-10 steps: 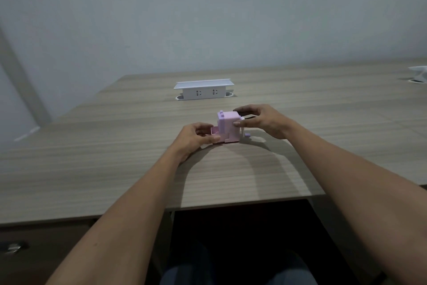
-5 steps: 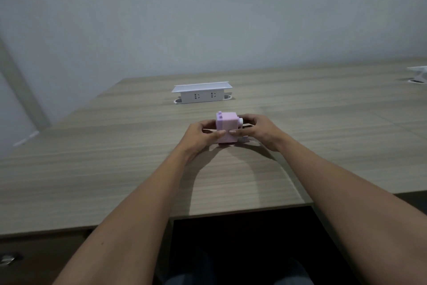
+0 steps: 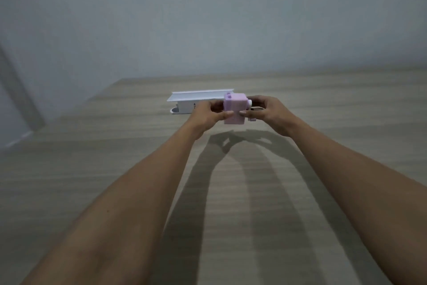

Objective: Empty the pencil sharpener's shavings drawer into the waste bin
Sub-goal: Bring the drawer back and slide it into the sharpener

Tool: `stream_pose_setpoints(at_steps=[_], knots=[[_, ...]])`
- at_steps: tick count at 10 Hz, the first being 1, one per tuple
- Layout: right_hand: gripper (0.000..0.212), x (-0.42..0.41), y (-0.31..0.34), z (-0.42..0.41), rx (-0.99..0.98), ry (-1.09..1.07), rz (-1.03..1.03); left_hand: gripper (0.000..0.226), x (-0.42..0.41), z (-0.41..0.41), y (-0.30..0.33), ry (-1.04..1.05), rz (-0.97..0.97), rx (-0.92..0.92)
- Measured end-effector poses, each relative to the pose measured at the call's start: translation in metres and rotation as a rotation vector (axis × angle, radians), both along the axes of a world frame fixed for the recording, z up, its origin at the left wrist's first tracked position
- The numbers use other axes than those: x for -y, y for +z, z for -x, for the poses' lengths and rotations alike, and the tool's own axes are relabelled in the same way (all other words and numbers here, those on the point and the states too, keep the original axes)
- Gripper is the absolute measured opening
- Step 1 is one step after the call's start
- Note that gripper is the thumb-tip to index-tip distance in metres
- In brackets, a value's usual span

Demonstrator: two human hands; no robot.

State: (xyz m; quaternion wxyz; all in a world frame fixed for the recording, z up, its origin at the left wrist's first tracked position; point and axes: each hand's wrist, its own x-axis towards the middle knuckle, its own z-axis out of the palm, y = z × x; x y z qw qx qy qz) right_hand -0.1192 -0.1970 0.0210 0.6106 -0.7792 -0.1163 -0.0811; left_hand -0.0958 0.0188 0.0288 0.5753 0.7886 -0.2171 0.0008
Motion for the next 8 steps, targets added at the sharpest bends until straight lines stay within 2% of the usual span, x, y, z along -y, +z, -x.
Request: stream_pose_setpoints(at_steps=[3, 6, 7, 8], knots=[[0.053, 0.021, -0.013, -0.094, 0.024, -0.03, 0.065, 0.046, 0.035, -0.095, -0.022, 0.097, 0.013, -0.019], [0.051, 0.026, -0.054, -0.118, -0.026, -0.067, -0.032, 0.048, 0.048, -0.131, -0.062, 0.139, -0.02, -0.056], [0.055, 0.027, -0.061, -0.121, -0.031, -0.067, -0.023, 0.051, 0.048, -0.132, -0.068, 0.15, -0.03, -0.066], [0.082, 0.025, -0.057, -0.117, -0.071, -0.11, -0.009, 0.068, 0.046, -0.126, -0.068, 0.159, -0.056, -0.106]])
